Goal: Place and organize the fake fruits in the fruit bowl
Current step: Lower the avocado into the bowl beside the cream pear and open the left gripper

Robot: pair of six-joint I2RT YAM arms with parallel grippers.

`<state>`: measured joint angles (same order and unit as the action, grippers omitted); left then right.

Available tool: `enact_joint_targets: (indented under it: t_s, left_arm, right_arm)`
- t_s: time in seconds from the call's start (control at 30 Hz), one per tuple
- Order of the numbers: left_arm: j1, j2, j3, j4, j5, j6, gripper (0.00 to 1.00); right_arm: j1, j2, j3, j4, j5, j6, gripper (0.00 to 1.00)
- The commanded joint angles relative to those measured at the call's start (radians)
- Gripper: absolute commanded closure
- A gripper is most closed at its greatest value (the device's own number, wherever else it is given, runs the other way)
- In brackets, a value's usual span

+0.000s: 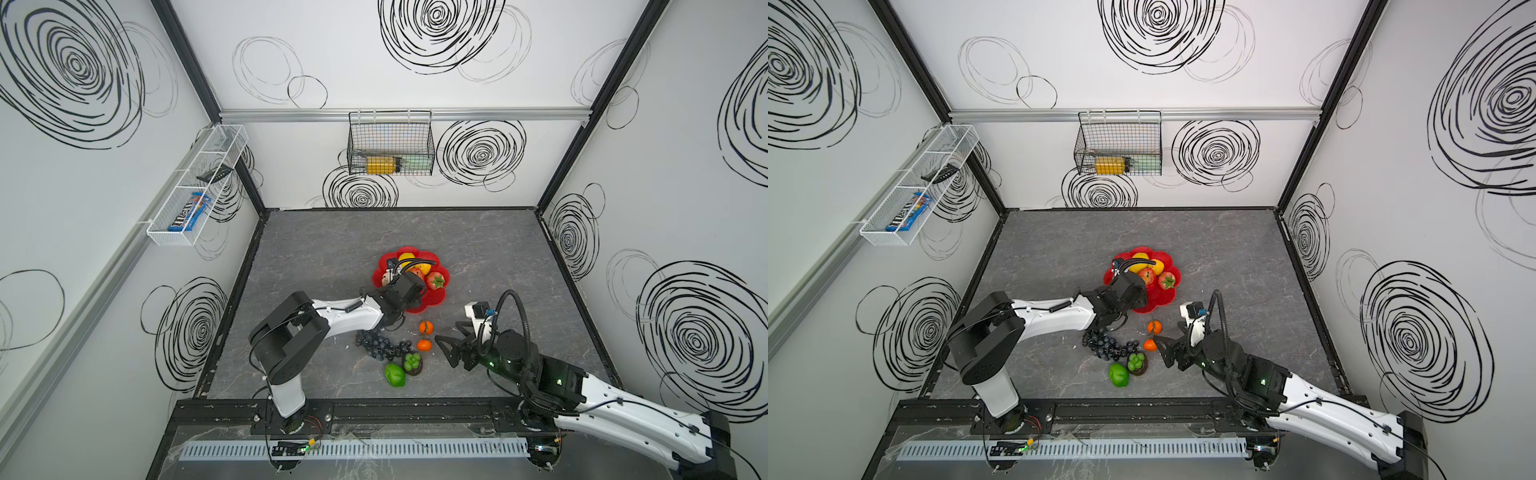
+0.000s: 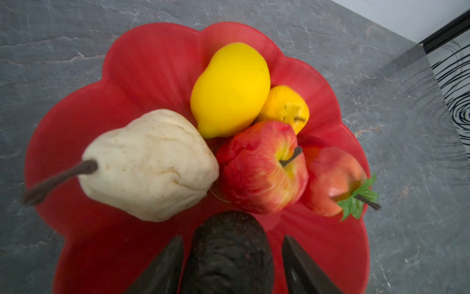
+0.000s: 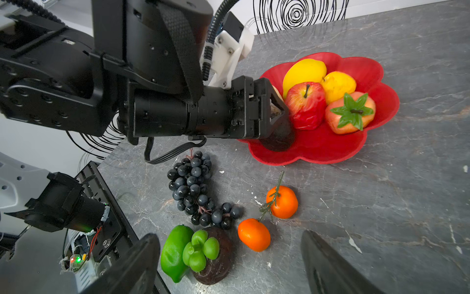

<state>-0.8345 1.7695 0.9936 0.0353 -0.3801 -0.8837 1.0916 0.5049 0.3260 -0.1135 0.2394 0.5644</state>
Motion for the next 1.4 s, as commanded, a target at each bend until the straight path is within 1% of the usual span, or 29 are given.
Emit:
enact_joint_targets:
  t_s: [0.0,0.2,0.37,0.43,0.5,0.7,0.9,1.07,1.23,1.37]
  left_arm:
    - [0.011,0.013,0.024,-0.007,-0.015,-0.024,0.31]
    - [0.017,0.003,0.013,0.001,-0.012,-0.029,0.32]
    - [0.009,-0.027,0.016,-0.017,-0.039,-0.006,0.32]
    - [0.007,-0.041,0.019,-0.032,-0.045,0.008,0.3]
    - [0.005,-0.052,0.023,-0.049,-0.04,0.023,0.25]
    - [0.011,-0.044,0.065,-0.105,0.035,0.096,0.12]
    - [0.008,-0.075,0.089,-0.162,0.074,0.164,0.11]
    - [-0.015,-0.218,0.034,-0.182,0.082,0.213,0.11]
    - [-0.02,-0.419,-0.081,-0.225,0.085,0.248,0.11]
    - [-0.021,-0.579,-0.186,-0.273,0.098,0.262,0.11]
  right_arm:
    - [-0.007,-0.009,-0.01,0.041,-0.007,0.009,0.09]
    - [-0.01,-0.009,-0.012,0.046,-0.018,0.009,0.09]
    - [-0.012,-0.007,-0.01,0.041,-0.02,0.01,0.09]
    - [-0.014,-0.003,-0.005,0.035,-0.019,0.012,0.09]
    - [-0.019,0.004,0.003,0.029,-0.019,0.014,0.09]
    - [-0.032,0.018,0.013,0.028,-0.025,0.014,0.09]
    - [-0.04,0.014,0.019,0.012,-0.023,0.016,0.09]
    - [-0.056,0.018,0.039,-0.017,-0.029,0.015,0.09]
    - [-0.086,0.049,0.054,-0.033,-0.081,0.021,0.11]
    - [-0.09,0.087,0.062,-0.038,-0.114,0.024,0.13]
